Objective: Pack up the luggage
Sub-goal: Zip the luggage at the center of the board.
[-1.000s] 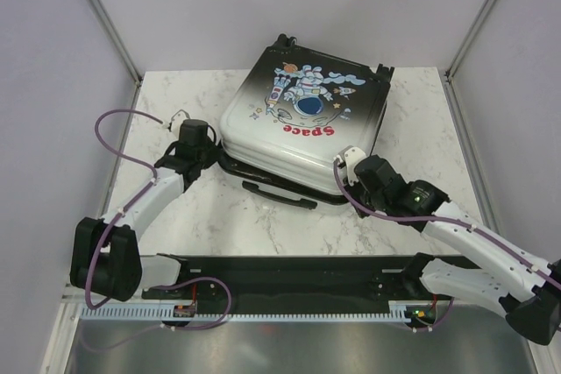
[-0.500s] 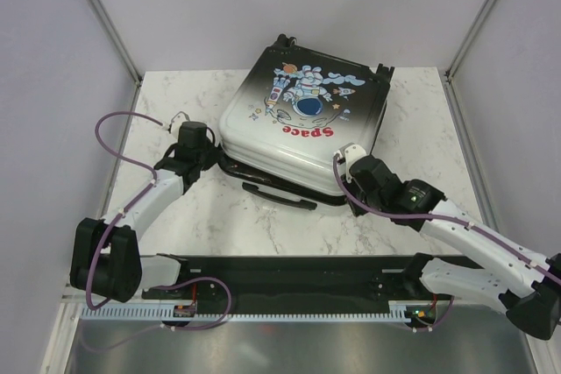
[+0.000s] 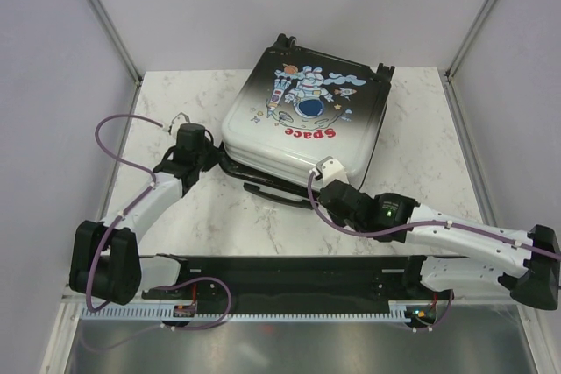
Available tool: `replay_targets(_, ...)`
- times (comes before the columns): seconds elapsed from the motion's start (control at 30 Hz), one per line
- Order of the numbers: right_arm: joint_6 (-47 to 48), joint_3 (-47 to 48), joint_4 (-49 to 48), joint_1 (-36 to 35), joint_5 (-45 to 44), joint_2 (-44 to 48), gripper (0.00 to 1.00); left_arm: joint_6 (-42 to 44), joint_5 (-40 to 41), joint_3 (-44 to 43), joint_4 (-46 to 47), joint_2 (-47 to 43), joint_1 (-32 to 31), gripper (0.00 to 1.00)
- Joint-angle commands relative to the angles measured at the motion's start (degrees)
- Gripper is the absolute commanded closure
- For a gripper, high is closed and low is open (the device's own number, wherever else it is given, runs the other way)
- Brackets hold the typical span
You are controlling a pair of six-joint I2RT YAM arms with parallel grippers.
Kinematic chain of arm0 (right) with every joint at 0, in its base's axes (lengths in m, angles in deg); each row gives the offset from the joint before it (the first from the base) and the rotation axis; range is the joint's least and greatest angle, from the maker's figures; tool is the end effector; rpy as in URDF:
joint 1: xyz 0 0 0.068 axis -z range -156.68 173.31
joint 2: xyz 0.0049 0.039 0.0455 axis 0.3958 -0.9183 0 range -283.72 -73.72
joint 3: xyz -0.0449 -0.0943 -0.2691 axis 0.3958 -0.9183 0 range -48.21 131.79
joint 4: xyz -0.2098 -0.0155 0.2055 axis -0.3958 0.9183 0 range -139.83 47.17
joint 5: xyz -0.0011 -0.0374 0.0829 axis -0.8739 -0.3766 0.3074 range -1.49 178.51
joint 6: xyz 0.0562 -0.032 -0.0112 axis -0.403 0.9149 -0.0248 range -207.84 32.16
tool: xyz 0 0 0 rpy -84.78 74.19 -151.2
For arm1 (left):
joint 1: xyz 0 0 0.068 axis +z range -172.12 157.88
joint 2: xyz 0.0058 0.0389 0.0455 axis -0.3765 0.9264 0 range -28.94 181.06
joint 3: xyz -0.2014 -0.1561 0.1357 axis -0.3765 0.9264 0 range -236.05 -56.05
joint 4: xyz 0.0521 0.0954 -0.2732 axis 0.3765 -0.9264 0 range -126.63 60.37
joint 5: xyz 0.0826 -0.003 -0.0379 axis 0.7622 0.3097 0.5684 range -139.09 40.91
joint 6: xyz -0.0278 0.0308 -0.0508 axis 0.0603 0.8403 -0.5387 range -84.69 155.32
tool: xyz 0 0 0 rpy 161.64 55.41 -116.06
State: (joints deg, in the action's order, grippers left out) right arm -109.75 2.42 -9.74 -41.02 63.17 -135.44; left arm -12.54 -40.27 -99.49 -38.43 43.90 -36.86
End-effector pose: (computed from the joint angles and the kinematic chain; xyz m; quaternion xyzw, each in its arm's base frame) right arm 0.1277 0.2145 0.2715 -0.2651 0.8842 0.0707 0.3780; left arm 0.3003 -0.0709 0.2191 -0.2877 0.8502 -0.1671 0.4080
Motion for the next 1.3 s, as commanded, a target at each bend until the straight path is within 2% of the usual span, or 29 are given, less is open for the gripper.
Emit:
replay_targets(0.0,-5.2,4.3,-9.0,-4.4,3.9,0.3,1.0,-8.9,-15.0,1.2,5.7,-0.9,-3.0,0.98)
replay_targets(0.2,-6.1,4.3,-9.7,-5.1,2.1,-0.2,1.0,-7.0,-21.8,3.2,8.5,-0.9,-3.6,0.98)
replay_targets(1.27,-10.3,7.9,-14.7,-5.1,2.0,-5.1,1.0,0.3,-32.5,8.7,14.9,-6.1,-13.8,0.98)
